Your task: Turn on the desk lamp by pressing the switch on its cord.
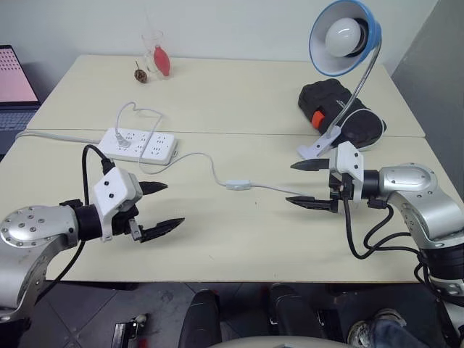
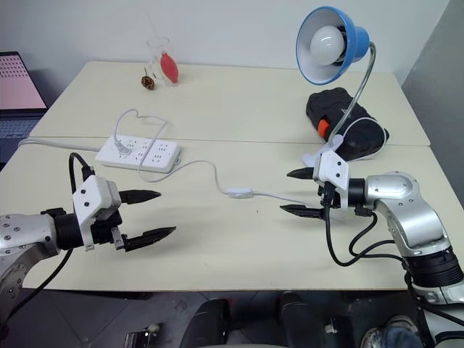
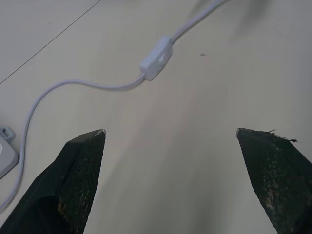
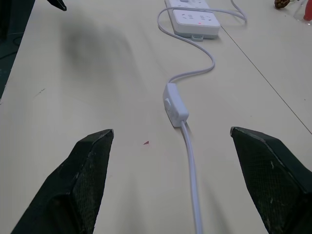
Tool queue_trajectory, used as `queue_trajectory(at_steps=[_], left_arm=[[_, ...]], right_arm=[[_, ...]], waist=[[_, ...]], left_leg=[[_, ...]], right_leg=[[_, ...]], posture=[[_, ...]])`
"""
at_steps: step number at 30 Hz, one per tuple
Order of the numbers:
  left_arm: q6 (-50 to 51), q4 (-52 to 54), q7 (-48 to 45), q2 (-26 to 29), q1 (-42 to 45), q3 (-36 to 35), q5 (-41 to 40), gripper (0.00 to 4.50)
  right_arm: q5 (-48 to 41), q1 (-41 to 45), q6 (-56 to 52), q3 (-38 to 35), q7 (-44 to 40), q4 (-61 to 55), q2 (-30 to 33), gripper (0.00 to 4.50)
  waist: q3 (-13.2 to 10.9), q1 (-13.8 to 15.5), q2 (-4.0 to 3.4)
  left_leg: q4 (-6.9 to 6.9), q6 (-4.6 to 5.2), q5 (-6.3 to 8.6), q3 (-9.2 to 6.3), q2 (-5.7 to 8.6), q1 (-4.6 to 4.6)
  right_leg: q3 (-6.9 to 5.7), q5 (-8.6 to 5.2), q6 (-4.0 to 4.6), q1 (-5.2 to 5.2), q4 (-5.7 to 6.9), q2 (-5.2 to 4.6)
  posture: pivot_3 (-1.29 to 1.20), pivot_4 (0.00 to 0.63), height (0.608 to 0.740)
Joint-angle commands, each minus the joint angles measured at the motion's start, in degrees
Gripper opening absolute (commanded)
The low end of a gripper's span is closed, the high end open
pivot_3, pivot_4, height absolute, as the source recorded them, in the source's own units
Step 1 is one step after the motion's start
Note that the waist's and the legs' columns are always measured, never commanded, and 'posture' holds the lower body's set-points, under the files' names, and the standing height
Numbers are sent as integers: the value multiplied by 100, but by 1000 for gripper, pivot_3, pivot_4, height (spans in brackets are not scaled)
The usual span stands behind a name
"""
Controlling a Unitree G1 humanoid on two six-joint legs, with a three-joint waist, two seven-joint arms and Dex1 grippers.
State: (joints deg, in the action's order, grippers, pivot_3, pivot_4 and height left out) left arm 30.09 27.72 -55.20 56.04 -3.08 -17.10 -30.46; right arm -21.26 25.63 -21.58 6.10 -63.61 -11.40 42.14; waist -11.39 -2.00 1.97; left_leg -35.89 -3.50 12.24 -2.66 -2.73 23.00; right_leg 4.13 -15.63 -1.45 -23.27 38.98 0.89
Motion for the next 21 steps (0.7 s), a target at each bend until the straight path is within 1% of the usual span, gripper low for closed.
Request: queue_trajectory(at_steps=[1,7,10,15,18,21], left_arm=[[-9,192,13,21,47,-156,-42,4486],[10,229,85,-21,95,-84,-22,4486],[-218,160,62,-45,92,13,152,4486],[-382,14,-188,-85,223,104,72,4486],[-553,-153,-309,-100,321,230,192,4500],[-750,-325,-423,-82,384,365,346,4500]], right_arm=[[11,38,90,-50,8,-150,-13,4029],[-19,15,14,-67,43,-202,-22,4029],[-99,-41,-123,-115,50,-268,18,4029],[-307,-205,-434,-256,48,-473,99,4029],[-375,-294,-558,-324,63,-596,152,4474],[-253,-274,-512,-311,236,-625,127,4474]], waist=[[0,0,0],[0,1,0],[0,1,0],[0,8,0],[0,9,0],[0,6,0]], left_leg=[[0,0,0,0,0,0],[0,0,0,0,0,0],[0,0,0,0,0,0],[0,0,0,0,0,1],[0,0,0,0,0,1],[-1,0,0,0,1,0]], right_leg=[[0,0,0,0,0,0],[0,2,-3,0,0,0],[0,2,-3,0,1,0],[-1,2,-3,0,0,0],[0,2,-4,1,1,0],[0,2,-3,1,1,0]], posture=[[0,150,740],[0,150,740],[0,150,740],[0,150,740],[0,150,740],[0,150,740]])
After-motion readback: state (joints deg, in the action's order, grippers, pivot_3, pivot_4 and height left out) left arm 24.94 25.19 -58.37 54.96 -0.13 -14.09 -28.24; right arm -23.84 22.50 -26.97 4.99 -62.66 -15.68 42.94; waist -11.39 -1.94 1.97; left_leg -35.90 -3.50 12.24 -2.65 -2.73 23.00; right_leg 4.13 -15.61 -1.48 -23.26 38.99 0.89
